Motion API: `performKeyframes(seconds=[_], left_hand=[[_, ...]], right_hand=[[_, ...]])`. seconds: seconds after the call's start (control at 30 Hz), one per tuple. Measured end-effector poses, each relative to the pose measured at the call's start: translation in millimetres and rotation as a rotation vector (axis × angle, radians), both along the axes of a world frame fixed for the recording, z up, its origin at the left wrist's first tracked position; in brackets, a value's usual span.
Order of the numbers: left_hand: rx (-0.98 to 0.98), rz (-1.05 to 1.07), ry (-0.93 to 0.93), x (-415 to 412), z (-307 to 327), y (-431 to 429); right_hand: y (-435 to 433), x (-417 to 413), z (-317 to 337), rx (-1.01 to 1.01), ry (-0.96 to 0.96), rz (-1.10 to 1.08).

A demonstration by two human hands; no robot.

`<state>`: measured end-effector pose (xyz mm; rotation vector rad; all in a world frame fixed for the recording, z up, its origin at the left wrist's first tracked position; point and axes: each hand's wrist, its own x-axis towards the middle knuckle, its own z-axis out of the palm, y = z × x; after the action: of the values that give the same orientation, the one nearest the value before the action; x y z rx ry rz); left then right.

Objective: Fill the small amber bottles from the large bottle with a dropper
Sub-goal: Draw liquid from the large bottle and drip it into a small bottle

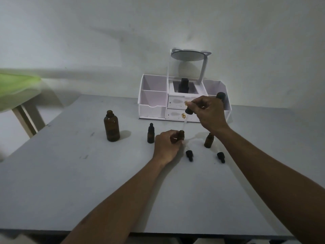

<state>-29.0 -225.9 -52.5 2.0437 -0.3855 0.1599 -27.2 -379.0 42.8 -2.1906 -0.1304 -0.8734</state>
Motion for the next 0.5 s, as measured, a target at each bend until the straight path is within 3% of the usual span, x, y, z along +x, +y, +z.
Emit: performKeyframes(seconds=[0.5], left_hand=[[-0.003, -0.006, -0.009, -0.7, 1.3, 1.1]], right_hand=[[7.1, -7.9, 1.4, -0.023, -0.042, 0.048]])
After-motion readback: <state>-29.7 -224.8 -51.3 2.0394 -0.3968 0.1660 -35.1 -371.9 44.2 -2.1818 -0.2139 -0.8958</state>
